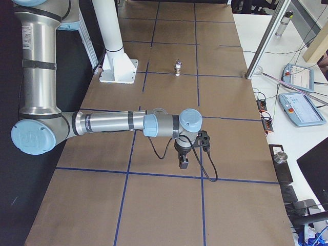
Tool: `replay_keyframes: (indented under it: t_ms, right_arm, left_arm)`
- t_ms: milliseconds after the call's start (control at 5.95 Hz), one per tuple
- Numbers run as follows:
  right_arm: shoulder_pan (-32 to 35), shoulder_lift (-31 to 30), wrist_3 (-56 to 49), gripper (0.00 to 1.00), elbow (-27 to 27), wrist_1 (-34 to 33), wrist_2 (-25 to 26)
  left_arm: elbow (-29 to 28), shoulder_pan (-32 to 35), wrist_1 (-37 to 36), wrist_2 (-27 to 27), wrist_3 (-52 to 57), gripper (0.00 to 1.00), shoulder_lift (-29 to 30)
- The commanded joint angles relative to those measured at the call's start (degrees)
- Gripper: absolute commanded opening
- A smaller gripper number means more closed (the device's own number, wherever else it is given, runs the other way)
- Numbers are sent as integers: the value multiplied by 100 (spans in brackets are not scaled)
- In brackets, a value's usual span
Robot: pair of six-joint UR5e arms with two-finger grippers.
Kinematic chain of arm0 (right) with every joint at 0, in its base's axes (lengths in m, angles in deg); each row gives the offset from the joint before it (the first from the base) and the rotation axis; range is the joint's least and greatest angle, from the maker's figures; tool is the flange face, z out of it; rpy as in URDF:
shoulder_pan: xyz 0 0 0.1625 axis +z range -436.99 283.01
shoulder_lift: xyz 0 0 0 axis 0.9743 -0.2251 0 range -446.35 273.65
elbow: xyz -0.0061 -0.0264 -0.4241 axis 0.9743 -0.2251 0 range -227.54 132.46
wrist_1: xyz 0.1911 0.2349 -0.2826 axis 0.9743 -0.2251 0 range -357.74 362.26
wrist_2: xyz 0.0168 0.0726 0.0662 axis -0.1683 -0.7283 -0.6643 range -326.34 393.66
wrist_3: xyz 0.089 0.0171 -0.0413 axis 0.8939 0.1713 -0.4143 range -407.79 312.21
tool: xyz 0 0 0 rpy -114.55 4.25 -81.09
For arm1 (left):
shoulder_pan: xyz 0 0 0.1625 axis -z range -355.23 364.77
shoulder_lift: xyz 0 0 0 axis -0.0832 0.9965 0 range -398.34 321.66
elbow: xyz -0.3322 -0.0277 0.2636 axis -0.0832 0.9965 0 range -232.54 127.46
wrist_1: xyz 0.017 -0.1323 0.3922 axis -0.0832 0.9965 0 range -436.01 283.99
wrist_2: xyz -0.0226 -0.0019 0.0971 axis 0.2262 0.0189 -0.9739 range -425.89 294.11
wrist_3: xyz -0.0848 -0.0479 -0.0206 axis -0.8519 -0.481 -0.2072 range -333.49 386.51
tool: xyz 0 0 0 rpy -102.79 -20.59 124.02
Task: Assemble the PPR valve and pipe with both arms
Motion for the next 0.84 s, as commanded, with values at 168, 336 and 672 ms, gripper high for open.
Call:
replay_keyframes:
  t_ms: [168, 336, 672]
  right_arm:
    - [-17, 88, -10, 100, -35, 41, -2]
    - [-17, 80, -2, 100, -9, 49, -10]
    - [-17, 88, -10, 100, 17, 50, -10]
  left_arm:
    - [42, -44, 6, -21, 9, 100, 43]
    - [86, -44, 6, -30, 9, 100, 52]
    - [86, -44, -3, -30, 9, 100, 122]
